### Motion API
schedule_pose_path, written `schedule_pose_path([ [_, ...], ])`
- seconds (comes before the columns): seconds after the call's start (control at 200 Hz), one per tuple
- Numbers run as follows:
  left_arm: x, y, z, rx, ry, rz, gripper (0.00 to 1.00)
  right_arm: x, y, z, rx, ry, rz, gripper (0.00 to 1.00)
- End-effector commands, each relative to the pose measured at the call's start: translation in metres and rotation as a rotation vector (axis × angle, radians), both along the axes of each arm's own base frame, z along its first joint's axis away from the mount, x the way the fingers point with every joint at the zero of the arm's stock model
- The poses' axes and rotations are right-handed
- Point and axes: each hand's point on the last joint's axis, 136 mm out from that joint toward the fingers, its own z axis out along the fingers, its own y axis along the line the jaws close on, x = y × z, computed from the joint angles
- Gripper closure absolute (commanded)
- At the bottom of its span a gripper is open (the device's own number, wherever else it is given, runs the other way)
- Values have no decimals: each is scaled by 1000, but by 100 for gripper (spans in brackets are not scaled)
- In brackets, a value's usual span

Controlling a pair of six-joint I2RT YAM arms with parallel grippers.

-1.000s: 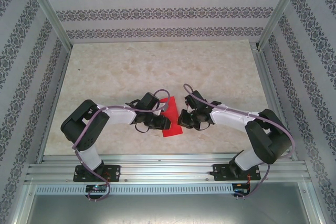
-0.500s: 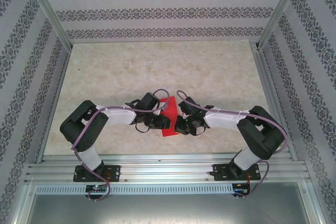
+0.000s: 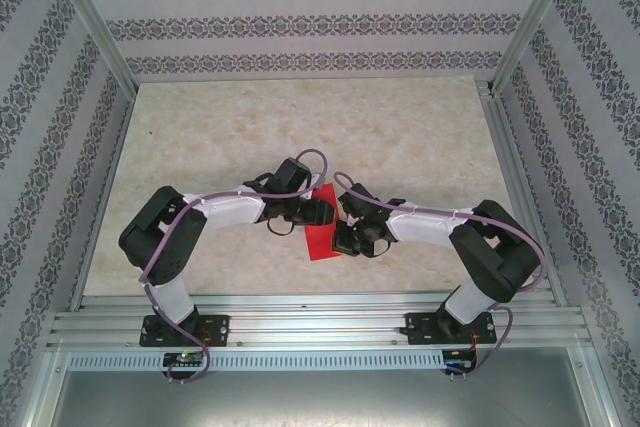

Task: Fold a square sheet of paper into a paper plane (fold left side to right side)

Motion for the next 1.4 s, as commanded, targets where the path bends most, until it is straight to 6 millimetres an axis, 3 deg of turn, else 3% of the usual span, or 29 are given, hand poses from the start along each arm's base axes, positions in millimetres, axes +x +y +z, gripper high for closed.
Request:
schedule_pose_path([
  [0.0,1,5,-9,21,4,-12,57,-18,-44,-37,-216,64,-16,94],
  [0.265,-7,22,-24,88,-13,-49,59,-19,-48,-38,-240,69,-8,94],
  [0.535,4,41,-32,138,-50,-66,60,-20,-52,-42,-279,87,12,94],
  [0.854,29,50,-44,151,-72,-29,60,-21,-54,-44,-297,97,27,93],
  [1.394,81,42,-28,126,-127,40,57,-22,-56,-46,-309,101,36,93],
])
